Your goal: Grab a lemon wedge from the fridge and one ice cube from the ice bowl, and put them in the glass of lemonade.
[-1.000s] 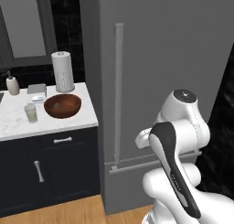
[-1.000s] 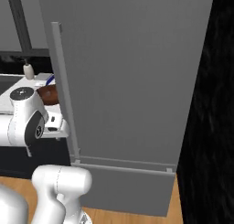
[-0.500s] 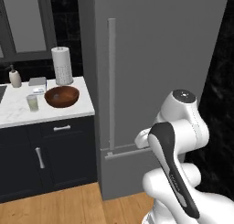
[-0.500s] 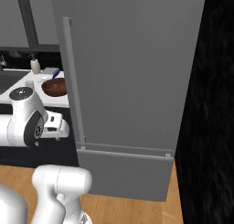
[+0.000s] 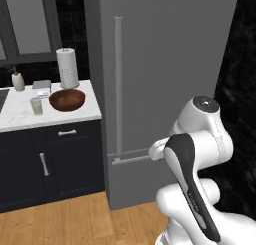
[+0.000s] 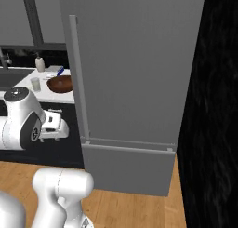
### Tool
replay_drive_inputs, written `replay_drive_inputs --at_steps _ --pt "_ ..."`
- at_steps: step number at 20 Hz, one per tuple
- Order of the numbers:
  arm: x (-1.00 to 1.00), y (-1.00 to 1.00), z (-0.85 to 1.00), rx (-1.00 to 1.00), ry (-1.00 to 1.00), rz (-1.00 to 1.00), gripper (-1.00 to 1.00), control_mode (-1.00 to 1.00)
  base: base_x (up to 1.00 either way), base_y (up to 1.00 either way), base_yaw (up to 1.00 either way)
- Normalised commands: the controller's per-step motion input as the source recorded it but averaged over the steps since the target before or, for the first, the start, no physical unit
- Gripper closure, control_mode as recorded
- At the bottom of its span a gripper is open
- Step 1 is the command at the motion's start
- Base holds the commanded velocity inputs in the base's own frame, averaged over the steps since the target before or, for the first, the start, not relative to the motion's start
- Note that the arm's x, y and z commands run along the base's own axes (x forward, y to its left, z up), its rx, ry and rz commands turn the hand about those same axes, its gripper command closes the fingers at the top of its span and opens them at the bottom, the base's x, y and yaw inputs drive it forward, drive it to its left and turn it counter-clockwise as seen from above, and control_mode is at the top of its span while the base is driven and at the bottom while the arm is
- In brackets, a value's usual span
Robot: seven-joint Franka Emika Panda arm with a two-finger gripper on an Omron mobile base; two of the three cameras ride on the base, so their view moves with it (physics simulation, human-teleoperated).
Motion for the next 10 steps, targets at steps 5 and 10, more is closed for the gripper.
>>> replay_drive_inputs --at_steps 5,10 --pt "-0.09 0.01 0.73 -0.03 -0.31 0.00 -1.00 -1.00 0.00 0.00 0.00" --pt "0.71 0.00 0.77 -0.01 -0.25 0.00 -1.00 -1.00 0.00 0.00 0.00"
